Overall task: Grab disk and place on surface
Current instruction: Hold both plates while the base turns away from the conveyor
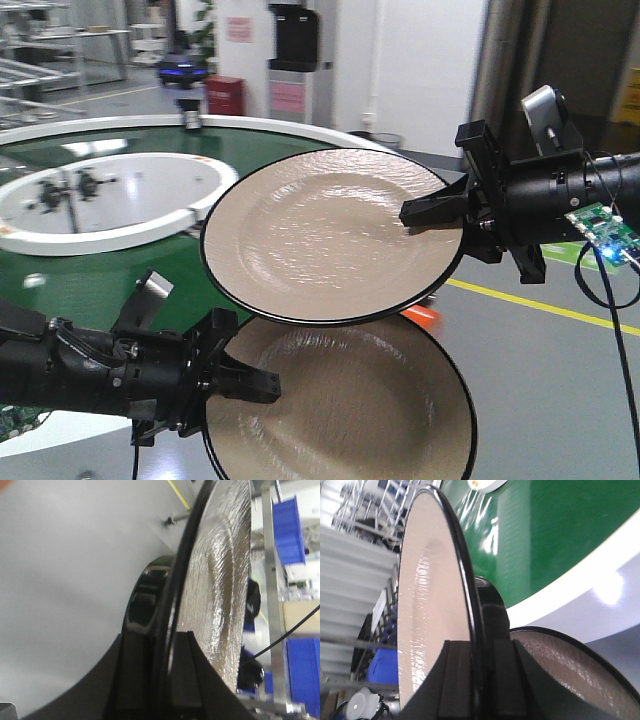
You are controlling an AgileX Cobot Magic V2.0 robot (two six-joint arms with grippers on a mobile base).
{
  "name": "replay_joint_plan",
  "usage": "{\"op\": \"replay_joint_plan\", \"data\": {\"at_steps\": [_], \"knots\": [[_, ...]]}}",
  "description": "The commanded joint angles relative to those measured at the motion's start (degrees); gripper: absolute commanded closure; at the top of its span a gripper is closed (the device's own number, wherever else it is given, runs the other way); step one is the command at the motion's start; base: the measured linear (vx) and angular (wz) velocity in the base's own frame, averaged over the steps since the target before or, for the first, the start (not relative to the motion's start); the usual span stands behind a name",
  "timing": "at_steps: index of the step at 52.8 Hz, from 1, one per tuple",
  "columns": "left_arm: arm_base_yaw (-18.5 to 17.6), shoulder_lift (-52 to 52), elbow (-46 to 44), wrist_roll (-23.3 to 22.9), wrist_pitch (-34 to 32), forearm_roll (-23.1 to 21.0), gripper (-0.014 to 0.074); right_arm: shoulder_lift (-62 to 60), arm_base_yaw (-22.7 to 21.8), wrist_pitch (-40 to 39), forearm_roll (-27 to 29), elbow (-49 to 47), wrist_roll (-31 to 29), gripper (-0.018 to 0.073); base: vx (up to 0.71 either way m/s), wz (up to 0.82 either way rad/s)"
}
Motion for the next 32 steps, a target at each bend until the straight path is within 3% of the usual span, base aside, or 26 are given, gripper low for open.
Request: {"op": "replay_joint_plan", "data": {"at_steps": [1, 32], "knots": [[-0.1, -2.8, -1.7, -0.5, 1.3, -6.6, 0.0595, -2.9, -0.3, -2.8, 6.9, -2.3, 0.0, 0.0567, -0.11, -0.64], [-0.1, -2.8, -1.7, -0.5, 1.3, -6.6, 0.0595, -2.9, -0.3, -2.8, 6.9, -2.3, 0.0, 0.0567, 0.0, -0.57]]}}
